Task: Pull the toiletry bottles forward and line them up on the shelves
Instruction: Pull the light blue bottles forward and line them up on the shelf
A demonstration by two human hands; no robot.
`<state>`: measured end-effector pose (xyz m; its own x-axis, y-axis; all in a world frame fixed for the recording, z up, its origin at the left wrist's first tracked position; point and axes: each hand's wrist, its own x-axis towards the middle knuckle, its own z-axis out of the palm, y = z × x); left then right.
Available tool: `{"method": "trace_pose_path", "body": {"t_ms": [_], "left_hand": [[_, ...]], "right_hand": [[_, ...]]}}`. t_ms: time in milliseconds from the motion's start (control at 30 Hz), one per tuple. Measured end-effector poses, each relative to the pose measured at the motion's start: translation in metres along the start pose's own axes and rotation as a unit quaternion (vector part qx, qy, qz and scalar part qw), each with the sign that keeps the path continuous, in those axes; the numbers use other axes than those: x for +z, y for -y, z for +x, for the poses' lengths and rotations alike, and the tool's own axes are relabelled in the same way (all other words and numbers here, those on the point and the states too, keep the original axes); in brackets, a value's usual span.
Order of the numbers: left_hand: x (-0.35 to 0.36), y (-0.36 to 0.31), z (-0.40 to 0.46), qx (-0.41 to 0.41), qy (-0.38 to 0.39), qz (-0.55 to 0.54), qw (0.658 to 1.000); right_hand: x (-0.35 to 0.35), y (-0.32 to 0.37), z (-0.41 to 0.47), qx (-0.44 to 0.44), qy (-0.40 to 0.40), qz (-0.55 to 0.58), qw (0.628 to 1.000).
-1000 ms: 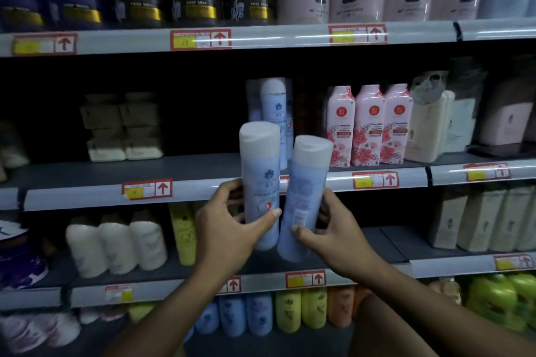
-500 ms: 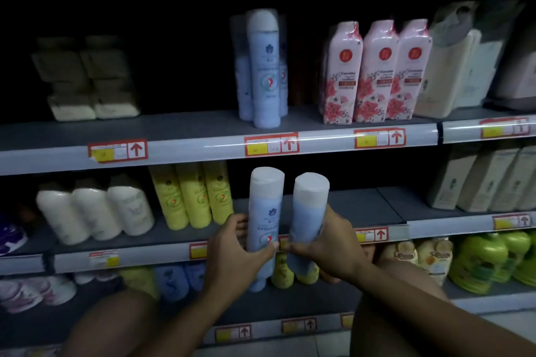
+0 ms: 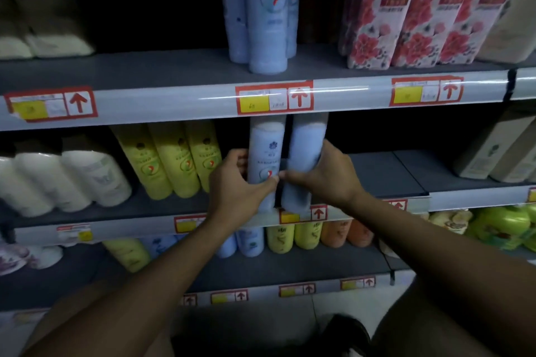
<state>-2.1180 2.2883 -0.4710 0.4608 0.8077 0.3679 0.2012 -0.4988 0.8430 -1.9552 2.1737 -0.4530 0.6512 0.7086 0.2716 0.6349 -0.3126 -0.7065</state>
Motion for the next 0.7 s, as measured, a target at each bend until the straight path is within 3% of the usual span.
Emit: {"method": "trace_pose_path", "body": {"t_ms": [367,600,700], "left_hand": [[0.026,0.034,0.032,-0.019,0.005,-0.030,0.999],[0.028,0.047,0.032,-0.012,0.047,-0.063,0.997],[0.028,0.044,0.031,-0.015,0.048,-0.059,0.997]], "right_hand": [[0.029,-0.011,0.026,0.041,-0.052,-0.084,0.994],[0.030,-0.029,0.022,0.009,0.048,-0.014,0.999],[0.021,-0.035,0.018,-0.001,0.049,0.008,0.999]]}}
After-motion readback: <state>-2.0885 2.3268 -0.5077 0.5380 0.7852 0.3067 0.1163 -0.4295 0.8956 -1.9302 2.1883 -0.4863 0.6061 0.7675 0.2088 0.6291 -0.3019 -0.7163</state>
